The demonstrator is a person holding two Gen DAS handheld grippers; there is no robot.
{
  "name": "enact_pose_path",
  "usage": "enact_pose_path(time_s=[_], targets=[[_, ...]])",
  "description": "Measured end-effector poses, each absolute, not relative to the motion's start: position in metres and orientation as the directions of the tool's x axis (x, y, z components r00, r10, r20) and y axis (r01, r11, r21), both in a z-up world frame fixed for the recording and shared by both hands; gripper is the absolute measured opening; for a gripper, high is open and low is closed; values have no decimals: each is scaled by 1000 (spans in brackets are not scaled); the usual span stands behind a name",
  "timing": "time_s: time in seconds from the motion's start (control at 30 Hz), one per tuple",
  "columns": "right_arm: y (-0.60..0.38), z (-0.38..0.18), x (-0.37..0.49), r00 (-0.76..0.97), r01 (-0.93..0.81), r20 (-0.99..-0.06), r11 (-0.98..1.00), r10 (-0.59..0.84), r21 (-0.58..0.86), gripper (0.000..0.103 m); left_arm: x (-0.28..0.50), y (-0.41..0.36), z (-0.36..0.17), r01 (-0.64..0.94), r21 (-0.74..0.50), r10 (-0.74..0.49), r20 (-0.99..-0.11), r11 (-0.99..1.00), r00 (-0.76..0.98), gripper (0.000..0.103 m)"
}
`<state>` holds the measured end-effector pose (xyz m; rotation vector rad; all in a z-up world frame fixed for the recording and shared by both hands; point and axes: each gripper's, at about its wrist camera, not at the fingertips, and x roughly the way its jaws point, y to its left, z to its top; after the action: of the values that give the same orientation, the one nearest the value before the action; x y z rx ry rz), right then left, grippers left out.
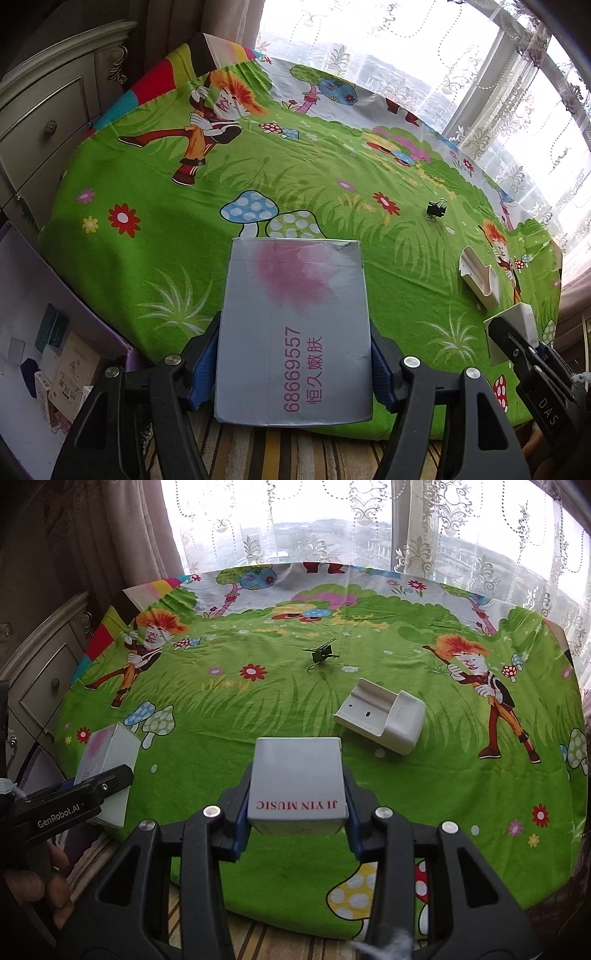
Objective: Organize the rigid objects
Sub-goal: 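Carry both boxes into the storage box and open both tools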
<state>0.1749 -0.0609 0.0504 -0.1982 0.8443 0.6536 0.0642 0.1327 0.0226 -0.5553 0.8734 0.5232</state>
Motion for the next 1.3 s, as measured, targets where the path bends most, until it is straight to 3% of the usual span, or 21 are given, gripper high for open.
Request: enact_pose_path(time_s=[0.67, 1.07, 1.3], targets=[[42, 61, 72, 323, -815, -765, 575, 557, 75, 46, -84, 240, 35, -790, -299, 358, -767, 536, 533, 68], [112, 59, -7, 165, -927, -787, 366, 594, 81, 46, -170, 288, 26, -903, -205, 510, -768, 378, 388, 68], [150, 52, -62, 70, -973, -807, 220, 586, 75, 46, -206, 307, 8, -919, -240, 495, -785, 311, 373, 68]])
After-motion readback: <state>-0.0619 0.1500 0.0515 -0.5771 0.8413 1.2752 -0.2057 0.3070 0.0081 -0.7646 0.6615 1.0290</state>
